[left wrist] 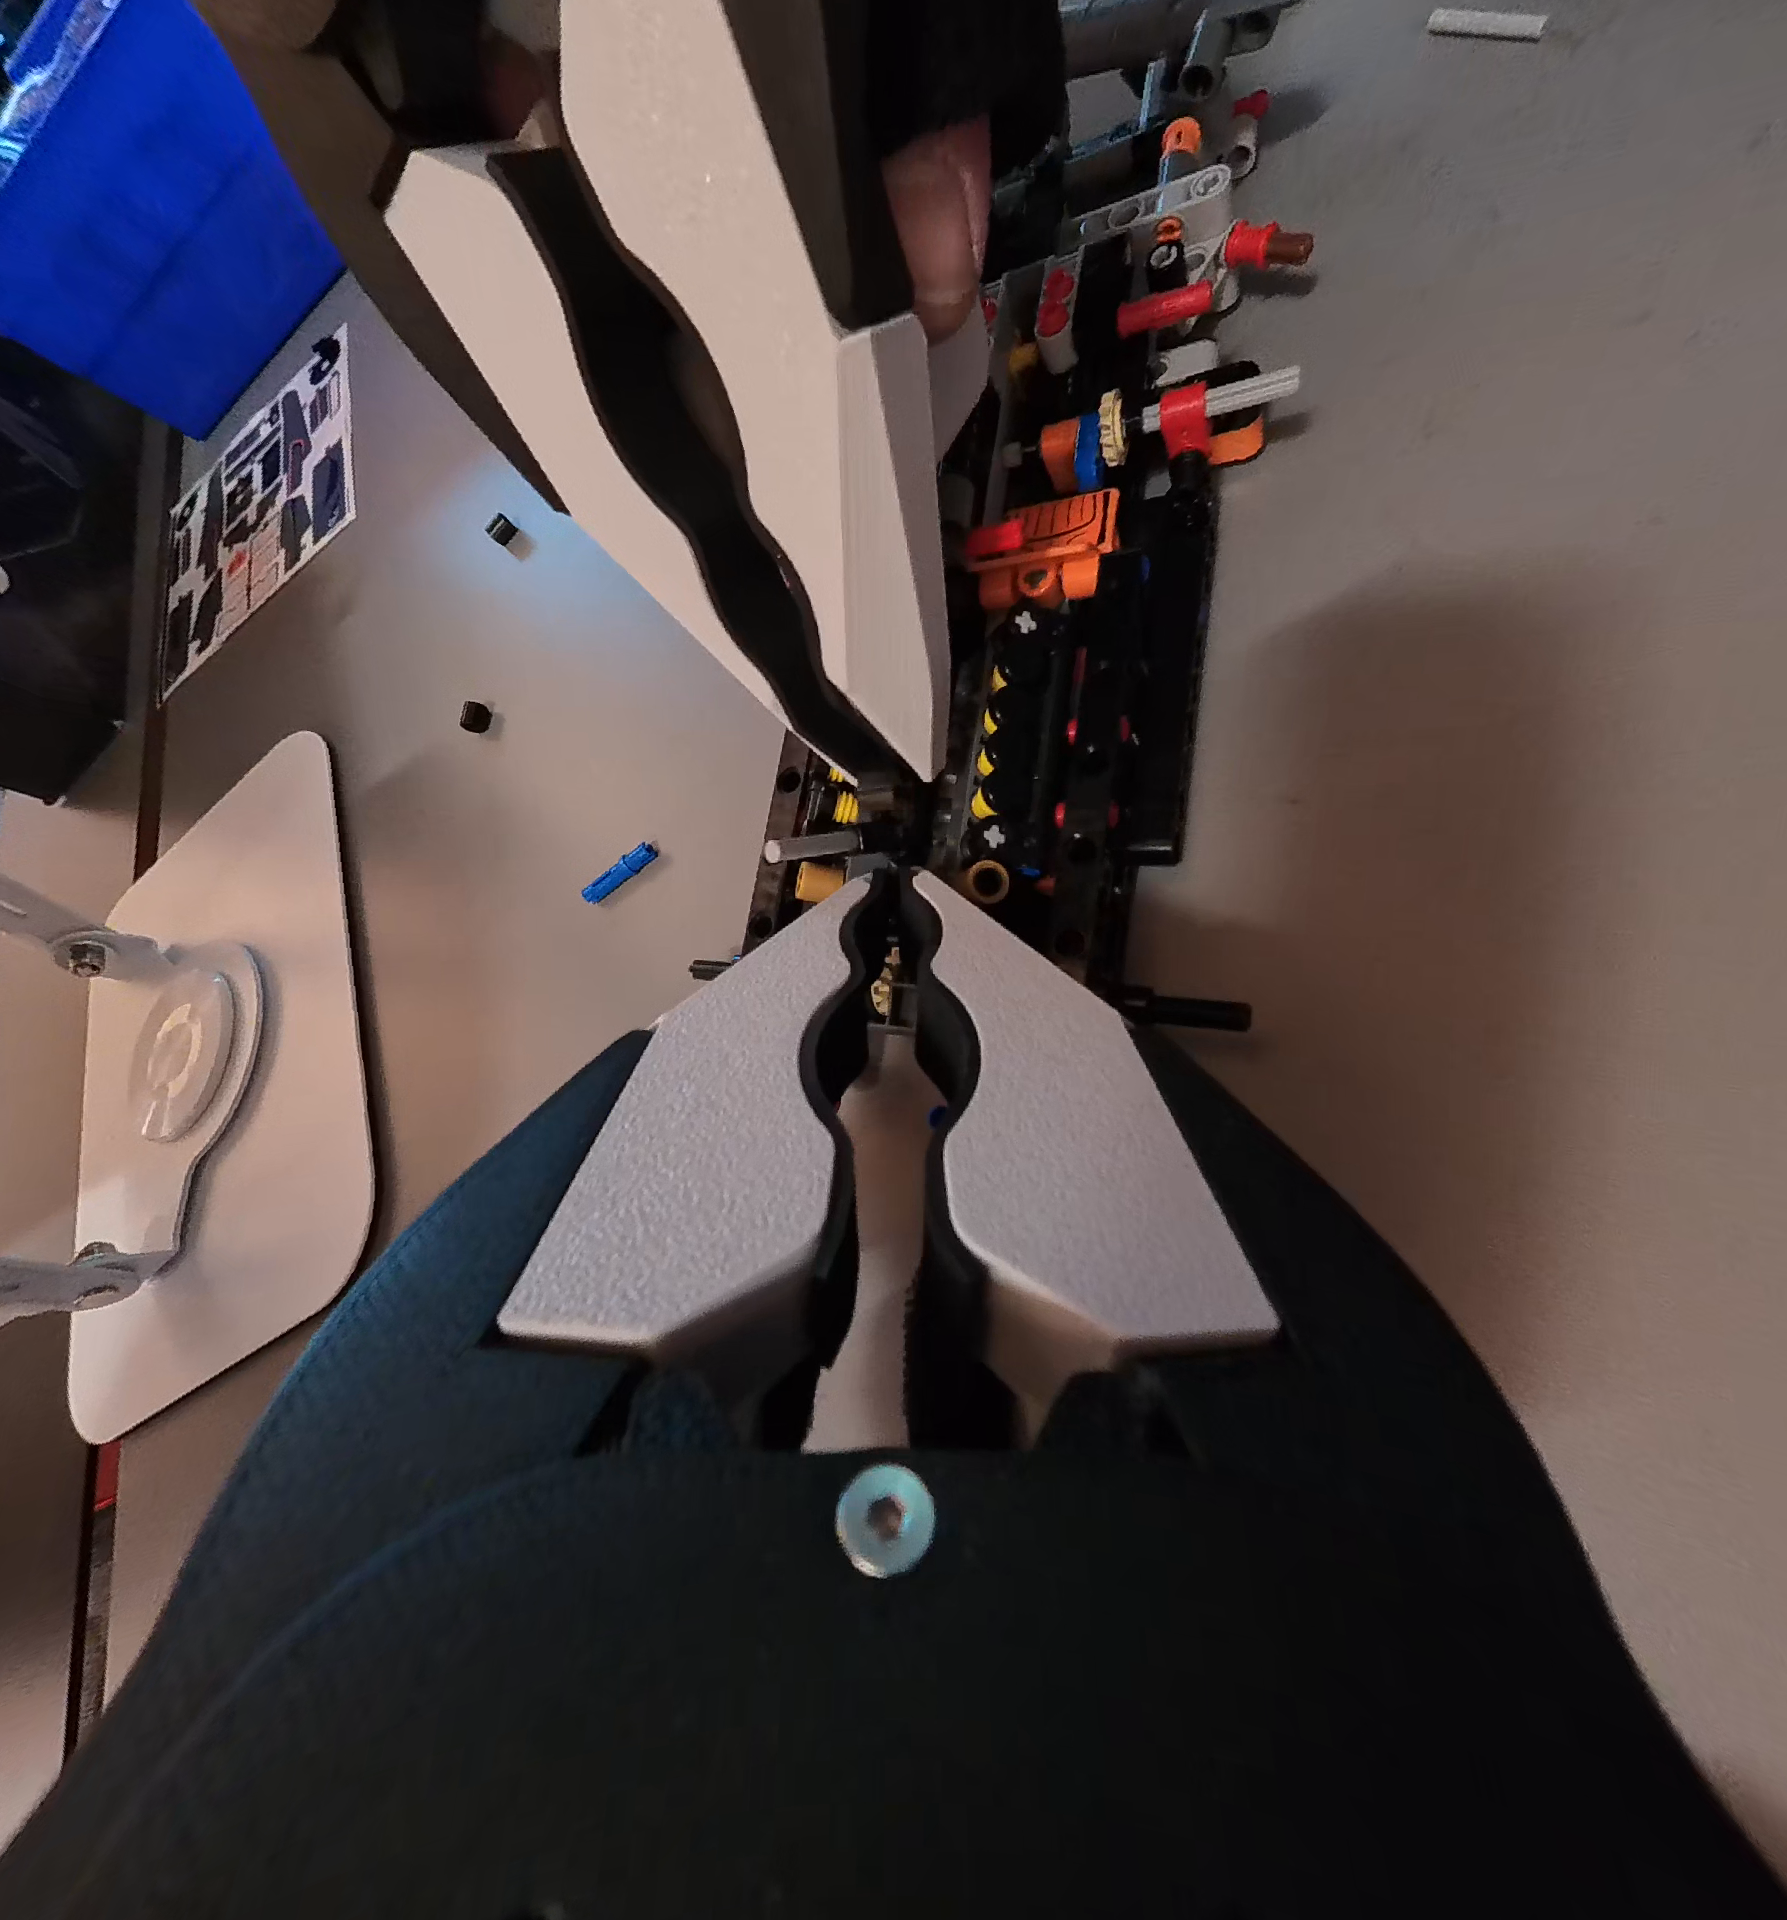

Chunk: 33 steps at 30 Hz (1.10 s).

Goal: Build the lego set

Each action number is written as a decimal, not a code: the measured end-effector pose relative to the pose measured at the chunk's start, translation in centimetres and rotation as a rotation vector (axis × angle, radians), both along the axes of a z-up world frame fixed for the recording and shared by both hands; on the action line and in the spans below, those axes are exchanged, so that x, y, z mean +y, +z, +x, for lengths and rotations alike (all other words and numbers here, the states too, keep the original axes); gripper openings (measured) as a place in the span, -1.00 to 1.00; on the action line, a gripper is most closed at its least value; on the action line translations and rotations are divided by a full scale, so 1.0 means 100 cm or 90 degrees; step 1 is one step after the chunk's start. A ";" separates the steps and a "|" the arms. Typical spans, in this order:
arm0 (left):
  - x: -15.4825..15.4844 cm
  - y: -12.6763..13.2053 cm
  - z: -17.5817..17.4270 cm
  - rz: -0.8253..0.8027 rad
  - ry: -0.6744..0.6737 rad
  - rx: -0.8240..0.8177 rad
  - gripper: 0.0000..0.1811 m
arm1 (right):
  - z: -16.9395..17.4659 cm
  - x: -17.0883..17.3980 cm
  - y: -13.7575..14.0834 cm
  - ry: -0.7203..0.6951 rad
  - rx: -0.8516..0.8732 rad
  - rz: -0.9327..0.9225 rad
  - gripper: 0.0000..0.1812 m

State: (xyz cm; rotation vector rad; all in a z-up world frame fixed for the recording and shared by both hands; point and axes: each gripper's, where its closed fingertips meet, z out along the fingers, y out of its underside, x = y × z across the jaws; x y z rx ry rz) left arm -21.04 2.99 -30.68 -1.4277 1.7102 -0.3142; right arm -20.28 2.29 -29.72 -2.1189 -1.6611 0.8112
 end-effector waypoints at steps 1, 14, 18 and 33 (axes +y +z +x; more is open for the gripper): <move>0.000 0.000 0.000 0.000 0.000 0.000 -1.00 | 0.000 0.000 0.000 -0.002 0.000 0.001 -0.94; -0.001 0.000 0.000 -0.003 -0.001 0.000 -1.00 | 0.000 0.001 0.000 -0.008 0.001 0.015 -0.90; -0.001 -0.001 0.001 -0.003 -0.001 0.001 -1.00 | 0.002 0.002 0.002 -0.006 -0.001 0.024 -0.90; -0.001 -0.001 0.002 -0.006 0.000 -0.001 -1.00 | 0.001 0.002 0.005 0.012 -0.004 0.027 -1.00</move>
